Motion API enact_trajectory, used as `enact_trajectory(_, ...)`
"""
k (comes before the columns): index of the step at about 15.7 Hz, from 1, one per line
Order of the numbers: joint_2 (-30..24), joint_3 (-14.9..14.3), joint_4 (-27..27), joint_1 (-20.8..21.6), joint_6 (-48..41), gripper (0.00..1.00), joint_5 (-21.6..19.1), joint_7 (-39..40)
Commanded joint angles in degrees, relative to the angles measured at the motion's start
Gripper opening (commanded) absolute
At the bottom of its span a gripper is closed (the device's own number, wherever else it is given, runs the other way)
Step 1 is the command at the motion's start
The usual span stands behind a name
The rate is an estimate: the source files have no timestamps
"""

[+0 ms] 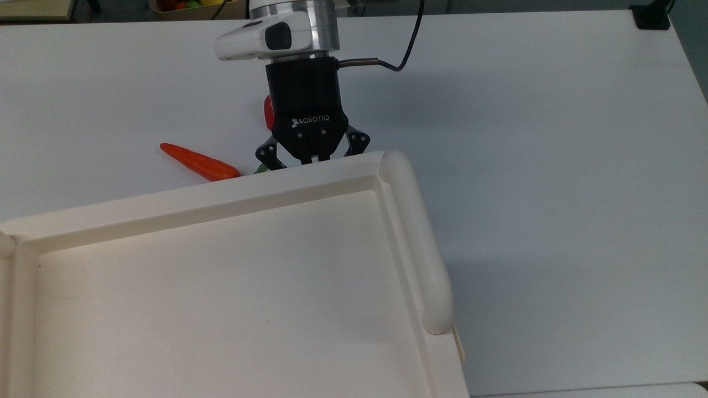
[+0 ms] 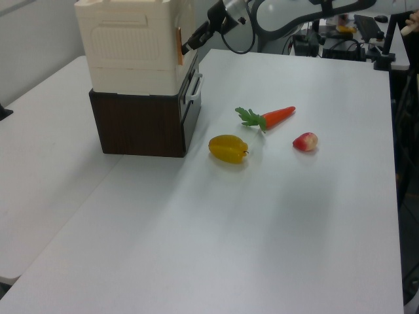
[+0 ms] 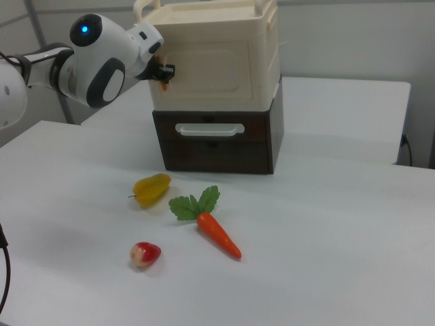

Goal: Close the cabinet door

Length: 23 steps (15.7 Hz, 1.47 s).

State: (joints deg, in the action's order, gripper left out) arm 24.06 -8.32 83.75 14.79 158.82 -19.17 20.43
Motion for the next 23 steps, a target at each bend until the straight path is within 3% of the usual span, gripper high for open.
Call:
enact_trajectory(1, -1.5, -1.2, 0.7, 0.8, 0.0, 0.03, 0.7, -0.7)
enact_trajectory(5, -7.1, -1.8, 6.1, -1.7, -11.5, 0.07, 2.0, -0.4)
enact_trajectory(9, -12.9, -2.3, 5.3, -6.8, -37.6, 0.14, 4.6, -1.4)
enact_trajectory(14, -16.6, -2.3, 5.5, -10.3, -55.3, 0.18, 10.4, -10.5)
enact_trajectory(15, -16.7, -2.4, 5.5, -10.5, -56.8, 0.26, 11.3, -12.9)
enact_trajectory(16, -16.8, -2.3, 5.6, -10.9, -56.9, 0.41, 12.3, -14.6)
enact_trajectory(17, -16.9, -2.3, 6.2, -11.4, -57.1, 0.88, 13.6, -14.6)
enact_trajectory(18, -17.1, -2.2, 7.6, -11.0, -57.5, 1.0, 15.6, -14.7)
enact_trajectory(23, -18.9, -2.2, 10.8, -10.7, -60.7, 1.0, 19.9, -18.9)
